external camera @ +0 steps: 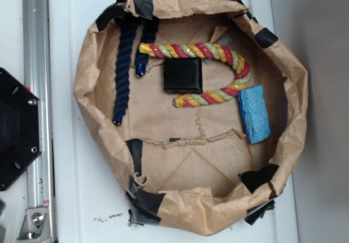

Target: Grab the blue rope.

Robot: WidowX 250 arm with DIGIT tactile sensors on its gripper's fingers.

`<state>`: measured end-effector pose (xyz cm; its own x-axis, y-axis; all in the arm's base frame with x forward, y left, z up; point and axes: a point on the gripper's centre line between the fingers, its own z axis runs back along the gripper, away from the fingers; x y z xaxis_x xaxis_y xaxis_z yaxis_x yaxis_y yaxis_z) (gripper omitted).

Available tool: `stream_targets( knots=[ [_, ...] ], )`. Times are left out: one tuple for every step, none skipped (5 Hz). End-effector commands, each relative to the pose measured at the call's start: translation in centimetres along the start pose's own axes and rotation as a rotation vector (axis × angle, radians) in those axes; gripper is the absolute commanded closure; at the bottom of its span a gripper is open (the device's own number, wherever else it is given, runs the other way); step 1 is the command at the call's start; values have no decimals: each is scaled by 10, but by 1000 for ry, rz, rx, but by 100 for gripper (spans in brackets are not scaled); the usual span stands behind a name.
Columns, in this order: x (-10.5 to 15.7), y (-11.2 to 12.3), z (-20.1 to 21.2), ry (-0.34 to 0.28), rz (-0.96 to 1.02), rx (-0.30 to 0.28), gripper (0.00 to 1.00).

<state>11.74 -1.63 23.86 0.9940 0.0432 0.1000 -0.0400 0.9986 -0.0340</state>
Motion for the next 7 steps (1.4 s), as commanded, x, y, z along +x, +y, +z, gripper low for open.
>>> stream_targets(
  knots=[
    [0, 0, 0, 0, 0, 0, 0],
    [45, 19, -33, -22, 156, 65, 0],
    [77, 29, -78, 23, 260, 94, 0],
    [83, 33, -119, 67, 339, 136, 0],
    [80, 36, -158, 143, 292, 156, 0],
    [83, 42, -166, 164, 265, 158, 0],
    [89, 64, -169, 204, 209, 197, 0]
  ],
)
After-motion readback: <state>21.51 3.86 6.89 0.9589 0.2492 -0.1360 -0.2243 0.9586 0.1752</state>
